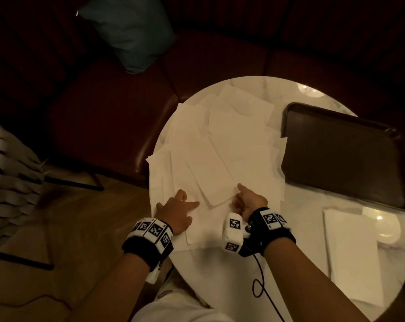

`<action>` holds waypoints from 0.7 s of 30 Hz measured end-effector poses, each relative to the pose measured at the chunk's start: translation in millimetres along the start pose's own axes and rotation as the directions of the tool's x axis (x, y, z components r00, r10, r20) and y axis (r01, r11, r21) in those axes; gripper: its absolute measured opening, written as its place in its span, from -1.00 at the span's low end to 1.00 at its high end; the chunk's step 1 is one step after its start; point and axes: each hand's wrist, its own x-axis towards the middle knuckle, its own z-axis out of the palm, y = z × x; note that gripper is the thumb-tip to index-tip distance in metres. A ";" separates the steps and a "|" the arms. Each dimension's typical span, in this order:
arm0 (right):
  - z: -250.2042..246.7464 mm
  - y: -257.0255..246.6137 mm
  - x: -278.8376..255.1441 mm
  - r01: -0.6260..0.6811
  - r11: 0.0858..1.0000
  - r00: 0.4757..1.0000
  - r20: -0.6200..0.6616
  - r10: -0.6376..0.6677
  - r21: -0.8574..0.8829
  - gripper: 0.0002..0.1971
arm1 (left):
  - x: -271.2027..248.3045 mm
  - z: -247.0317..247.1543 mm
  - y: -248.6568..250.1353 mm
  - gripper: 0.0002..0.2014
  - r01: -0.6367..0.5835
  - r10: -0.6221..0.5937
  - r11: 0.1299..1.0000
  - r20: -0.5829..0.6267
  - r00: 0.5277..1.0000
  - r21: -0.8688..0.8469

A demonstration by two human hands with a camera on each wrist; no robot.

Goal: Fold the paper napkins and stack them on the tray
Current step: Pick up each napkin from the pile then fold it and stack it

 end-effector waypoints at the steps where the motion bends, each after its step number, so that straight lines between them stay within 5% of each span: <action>1: -1.3 -1.9 1.1 0.011 1.000 1.000 -0.022 -0.010 0.024 -0.76 | 0.2 0.3 0.0 -0.49 0.001 -0.001 1.000 -0.001 1.000 0.004; 4: -6.4 -7.9 6.1 0.083 0.995 0.996 0.009 -0.084 0.056 -0.69 | 0.6 0.5 0.3 -0.49 0.000 0.000 1.000 -0.010 1.000 0.015; 8: -22.8 -23.5 -17.4 0.272 0.938 0.956 0.054 -0.290 0.213 -0.85 | 3.8 -2.3 1.7 -0.53 0.025 -0.025 0.999 -0.010 1.000 -0.033; 11: -47.1 -31.0 -29.4 0.458 0.889 0.885 0.088 -0.458 0.024 -0.89 | 12.4 -8.3 11.0 -0.57 0.062 -0.073 0.989 -0.070 0.995 -0.138; 17: -50.9 -17.0 -14.6 0.094 0.995 0.985 0.152 -0.087 -0.043 -0.71 | 20.8 -3.6 30.4 -0.57 0.122 -0.130 0.983 -0.053 0.990 -0.139; 21: -35.0 -0.4 -5.1 0.051 0.998 0.990 0.129 -0.047 -0.027 -0.76 | 20.4 -2.4 30.0 -0.54 0.115 -0.126 0.973 -0.046 0.991 -0.200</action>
